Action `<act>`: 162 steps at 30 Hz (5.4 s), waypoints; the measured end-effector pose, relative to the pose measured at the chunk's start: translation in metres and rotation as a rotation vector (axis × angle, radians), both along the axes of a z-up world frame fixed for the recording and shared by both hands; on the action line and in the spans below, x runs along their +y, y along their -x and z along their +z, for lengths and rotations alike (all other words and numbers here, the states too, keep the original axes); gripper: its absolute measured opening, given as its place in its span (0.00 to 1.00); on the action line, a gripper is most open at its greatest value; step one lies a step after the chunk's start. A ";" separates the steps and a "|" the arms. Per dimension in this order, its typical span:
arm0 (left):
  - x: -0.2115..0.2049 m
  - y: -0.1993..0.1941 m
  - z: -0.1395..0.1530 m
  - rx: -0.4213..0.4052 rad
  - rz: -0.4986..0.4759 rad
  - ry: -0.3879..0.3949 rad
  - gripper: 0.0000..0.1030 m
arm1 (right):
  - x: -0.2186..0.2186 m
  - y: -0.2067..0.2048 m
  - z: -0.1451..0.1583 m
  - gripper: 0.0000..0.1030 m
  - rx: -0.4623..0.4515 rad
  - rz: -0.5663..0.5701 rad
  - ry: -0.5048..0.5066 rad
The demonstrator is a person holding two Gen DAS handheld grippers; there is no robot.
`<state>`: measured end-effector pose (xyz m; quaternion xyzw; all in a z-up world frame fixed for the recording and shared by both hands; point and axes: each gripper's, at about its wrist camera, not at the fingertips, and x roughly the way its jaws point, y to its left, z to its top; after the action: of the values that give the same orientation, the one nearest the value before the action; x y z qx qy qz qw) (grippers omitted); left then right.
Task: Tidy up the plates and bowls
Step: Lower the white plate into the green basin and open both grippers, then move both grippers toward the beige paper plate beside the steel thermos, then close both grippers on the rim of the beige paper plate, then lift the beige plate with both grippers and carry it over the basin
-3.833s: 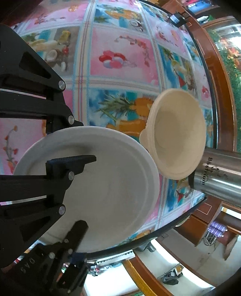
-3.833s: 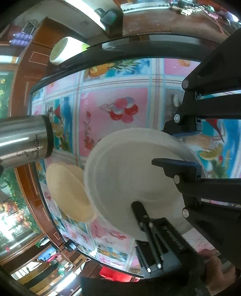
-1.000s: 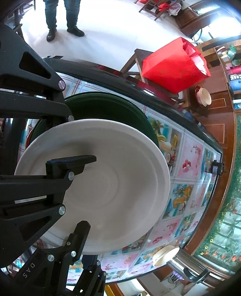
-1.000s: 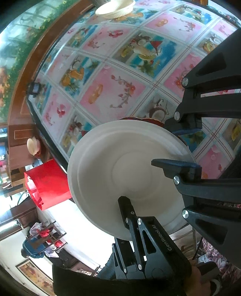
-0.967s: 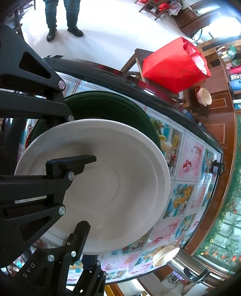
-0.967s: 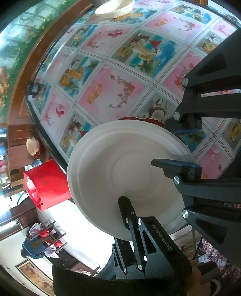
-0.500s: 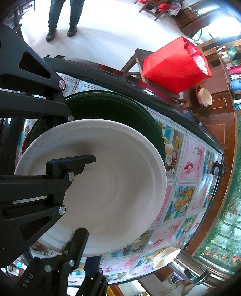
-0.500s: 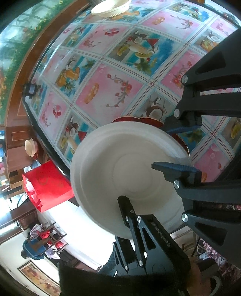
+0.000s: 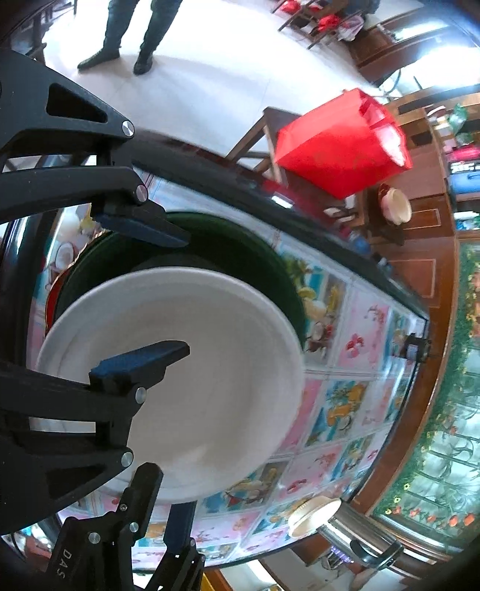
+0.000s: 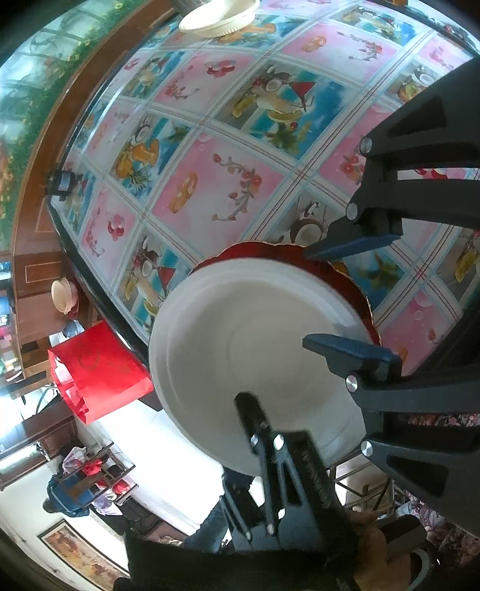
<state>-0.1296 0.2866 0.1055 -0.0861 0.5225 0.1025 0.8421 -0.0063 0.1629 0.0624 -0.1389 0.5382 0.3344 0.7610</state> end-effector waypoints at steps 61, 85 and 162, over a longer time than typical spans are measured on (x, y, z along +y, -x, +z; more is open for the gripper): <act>-0.260 -0.171 0.017 -0.044 -0.279 0.003 0.53 | -0.234 -0.131 -0.011 0.71 0.005 -0.414 -0.027; -0.338 -0.302 -0.019 -0.046 -0.295 -0.014 0.53 | -0.340 -0.237 -0.021 0.76 -0.055 -0.513 -0.026; -0.211 -0.105 0.000 0.036 -0.261 0.018 0.18 | -0.207 -0.079 -0.002 0.23 -0.010 -0.340 -0.020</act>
<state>-0.0245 0.0754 0.1053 -0.0233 0.5452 -0.0110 0.8379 0.0724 -0.0445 0.0602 -0.0400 0.5467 0.2055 0.8107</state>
